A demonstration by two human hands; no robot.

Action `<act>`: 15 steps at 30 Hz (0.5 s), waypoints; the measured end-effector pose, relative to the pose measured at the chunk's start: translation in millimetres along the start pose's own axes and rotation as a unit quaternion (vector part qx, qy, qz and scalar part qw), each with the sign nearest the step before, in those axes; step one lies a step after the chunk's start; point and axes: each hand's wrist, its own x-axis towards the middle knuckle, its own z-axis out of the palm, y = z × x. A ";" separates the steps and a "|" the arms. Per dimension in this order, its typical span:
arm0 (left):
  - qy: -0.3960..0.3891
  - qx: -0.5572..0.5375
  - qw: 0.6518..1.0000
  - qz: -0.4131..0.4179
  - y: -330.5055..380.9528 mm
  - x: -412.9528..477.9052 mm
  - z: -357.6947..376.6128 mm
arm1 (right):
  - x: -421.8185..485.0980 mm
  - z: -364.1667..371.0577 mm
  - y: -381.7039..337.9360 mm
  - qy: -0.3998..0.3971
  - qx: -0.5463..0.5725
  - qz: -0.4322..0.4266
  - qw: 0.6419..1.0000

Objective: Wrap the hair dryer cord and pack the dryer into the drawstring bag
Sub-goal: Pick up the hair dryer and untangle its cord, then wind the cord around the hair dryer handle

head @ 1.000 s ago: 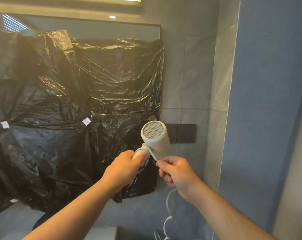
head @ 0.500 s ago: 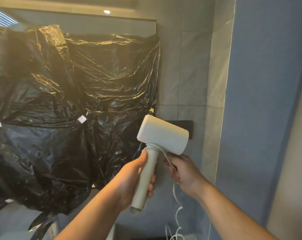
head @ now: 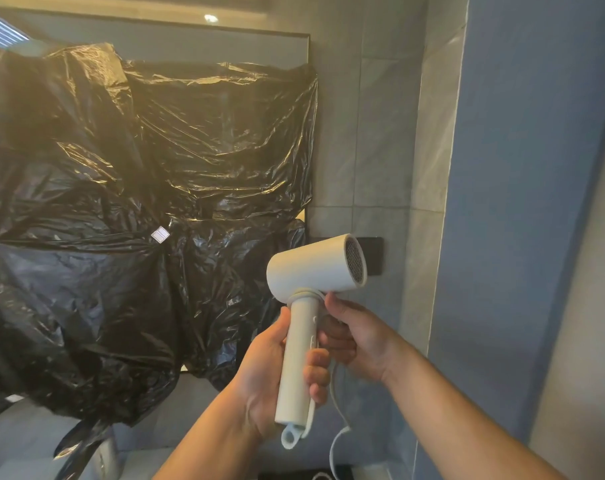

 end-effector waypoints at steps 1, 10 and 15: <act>-0.007 -0.011 1.000 -0.005 -1.4 0.9 -0.3 | 0.7 -0.6 1.8 0.002 0.002 0.010 1.000; -0.025 -0.034 0.999 -0.021 -11.5 5.8 -5.3 | -4.8 0.2 10.3 -0.004 0.067 0.071 0.995; 0.024 0.139 0.989 0.033 -9.6 5.9 -7.6 | -9.5 -1.1 11.9 -0.033 0.079 0.069 0.994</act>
